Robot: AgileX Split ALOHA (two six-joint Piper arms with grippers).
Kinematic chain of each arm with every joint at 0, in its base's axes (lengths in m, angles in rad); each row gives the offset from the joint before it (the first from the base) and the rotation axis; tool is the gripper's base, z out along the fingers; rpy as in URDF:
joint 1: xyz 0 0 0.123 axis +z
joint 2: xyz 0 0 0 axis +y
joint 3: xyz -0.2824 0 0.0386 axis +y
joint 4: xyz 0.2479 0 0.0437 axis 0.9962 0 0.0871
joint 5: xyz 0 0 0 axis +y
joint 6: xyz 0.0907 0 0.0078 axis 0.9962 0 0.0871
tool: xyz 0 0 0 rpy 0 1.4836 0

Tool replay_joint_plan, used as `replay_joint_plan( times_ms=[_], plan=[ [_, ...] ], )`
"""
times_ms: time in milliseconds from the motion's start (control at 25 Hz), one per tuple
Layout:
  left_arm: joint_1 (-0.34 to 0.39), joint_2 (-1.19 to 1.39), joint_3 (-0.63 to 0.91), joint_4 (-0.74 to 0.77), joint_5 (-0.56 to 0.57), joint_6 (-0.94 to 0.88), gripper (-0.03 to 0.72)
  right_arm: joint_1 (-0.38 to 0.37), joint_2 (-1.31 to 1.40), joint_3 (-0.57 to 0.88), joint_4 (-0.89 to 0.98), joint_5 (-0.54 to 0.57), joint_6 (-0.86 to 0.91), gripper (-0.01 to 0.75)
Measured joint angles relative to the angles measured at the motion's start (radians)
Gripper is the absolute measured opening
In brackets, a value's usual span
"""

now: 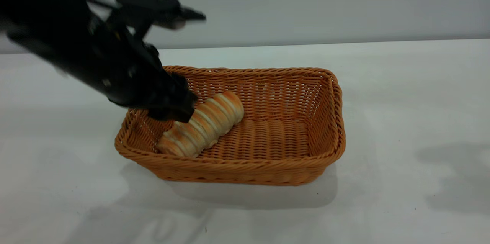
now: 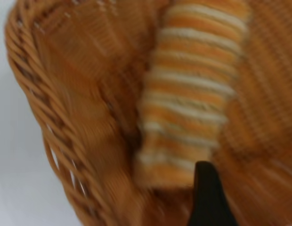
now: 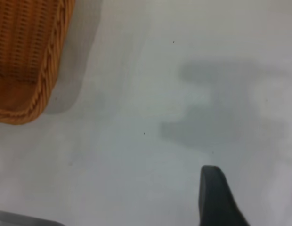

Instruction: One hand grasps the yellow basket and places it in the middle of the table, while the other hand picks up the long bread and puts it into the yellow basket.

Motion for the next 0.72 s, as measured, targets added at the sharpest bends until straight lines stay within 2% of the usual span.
replay_joint_plan(
  times_ms=[80,200,360,480,600,720],
  plan=[
    [0.033,-0.053,-0.052,0.000,0.190,-0.001,0.517,0.000,-0.002,0.000,0.000,0.014,-0.001,0.436],
    [0.127,-0.137,-0.144,0.029,0.474,-0.061,0.519,0.000,-0.017,0.000,-0.008,0.047,-0.002,0.436],
    [0.265,-0.238,-0.261,0.200,0.800,-0.212,0.519,0.000,-0.061,0.000,-0.052,0.126,0.004,0.436],
    [0.327,-0.340,-0.293,0.366,0.987,-0.284,0.516,0.000,-0.111,0.001,-0.081,0.194,0.028,0.436],
    [0.355,-0.462,-0.294,0.453,1.127,-0.312,0.507,0.000,-0.191,0.034,-0.085,0.216,0.033,0.436],
    [0.357,-0.611,-0.293,0.466,1.157,-0.320,0.488,0.000,-0.311,0.096,-0.083,0.232,0.036,0.436]
  ],
)
